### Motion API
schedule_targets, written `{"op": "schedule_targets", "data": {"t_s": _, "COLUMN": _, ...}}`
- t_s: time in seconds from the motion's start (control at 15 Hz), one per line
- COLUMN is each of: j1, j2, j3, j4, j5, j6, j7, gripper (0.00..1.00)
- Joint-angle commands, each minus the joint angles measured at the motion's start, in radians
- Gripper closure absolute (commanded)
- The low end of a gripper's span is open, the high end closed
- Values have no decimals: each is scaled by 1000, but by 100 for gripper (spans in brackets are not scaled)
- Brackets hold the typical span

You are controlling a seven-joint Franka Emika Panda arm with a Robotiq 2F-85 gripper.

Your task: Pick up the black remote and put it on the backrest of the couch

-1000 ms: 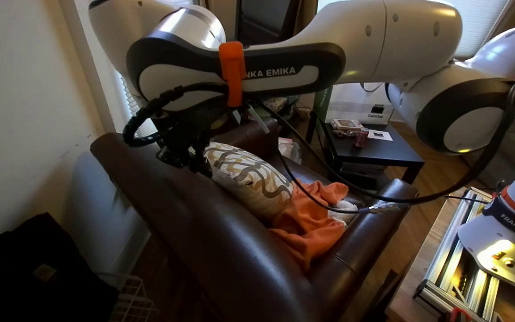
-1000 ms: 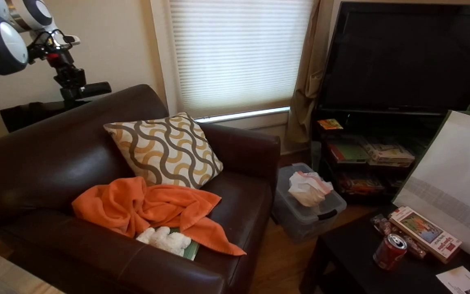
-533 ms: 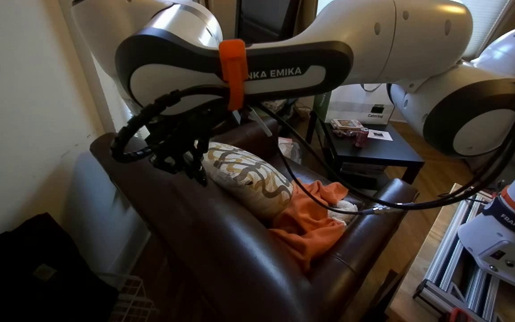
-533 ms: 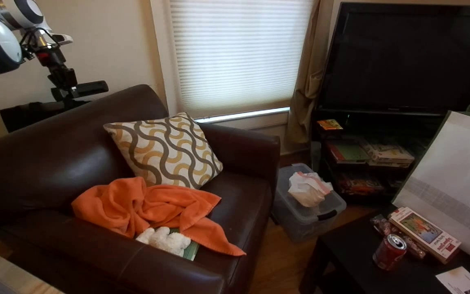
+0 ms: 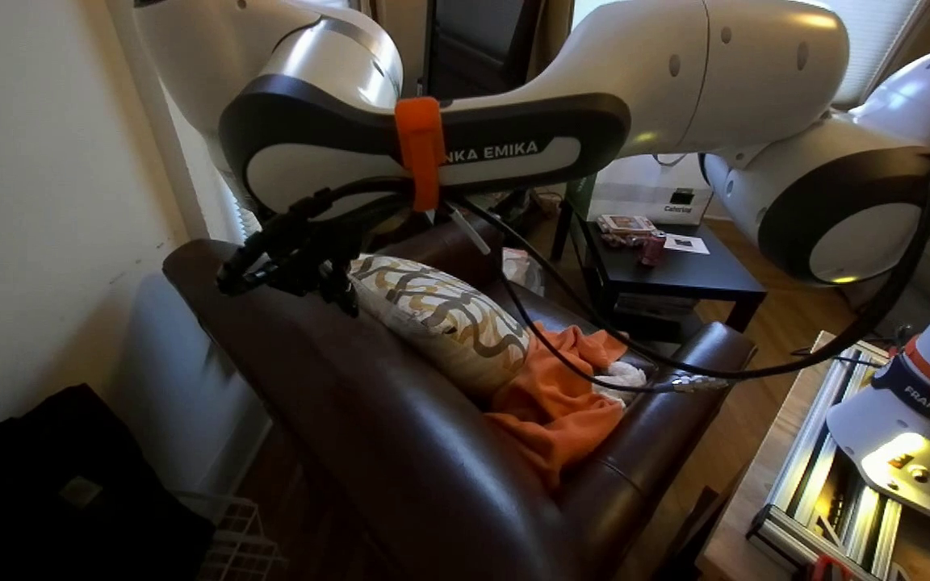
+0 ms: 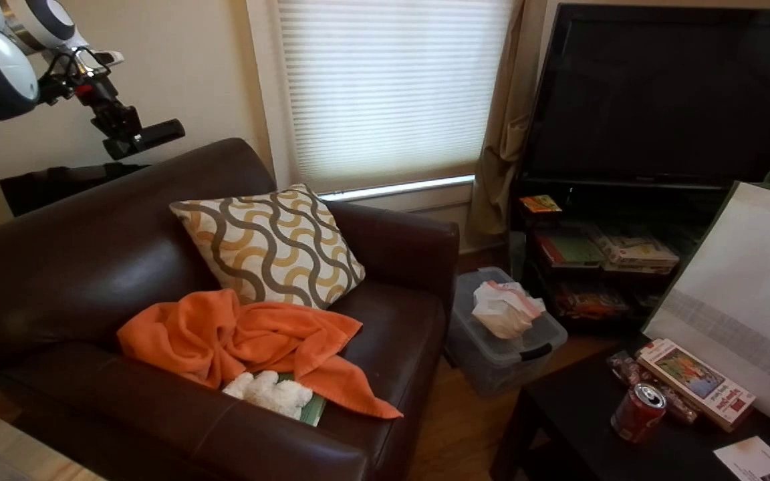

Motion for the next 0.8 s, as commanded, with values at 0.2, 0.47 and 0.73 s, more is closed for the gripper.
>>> {"op": "schedule_targets", "data": {"t_s": 0.2, "j1": -53, "j2": 47, "j3": 37, "j4": 16, "j5": 48, "j6": 273, "j7": -86, "gripper": 93}}
{"op": "schedule_targets", "data": {"t_s": 0.47, "j1": -97, "j2": 60, "j3": 109, "j4": 14, "j5": 160, "j6": 316, "j7": -30, "gripper": 93}}
{"op": "schedule_targets", "data": {"t_s": 0.73, "j1": -105, "j2": 60, "j3": 148, "j4": 10, "j5": 233, "j6": 349, "j7": 66, "gripper": 93}}
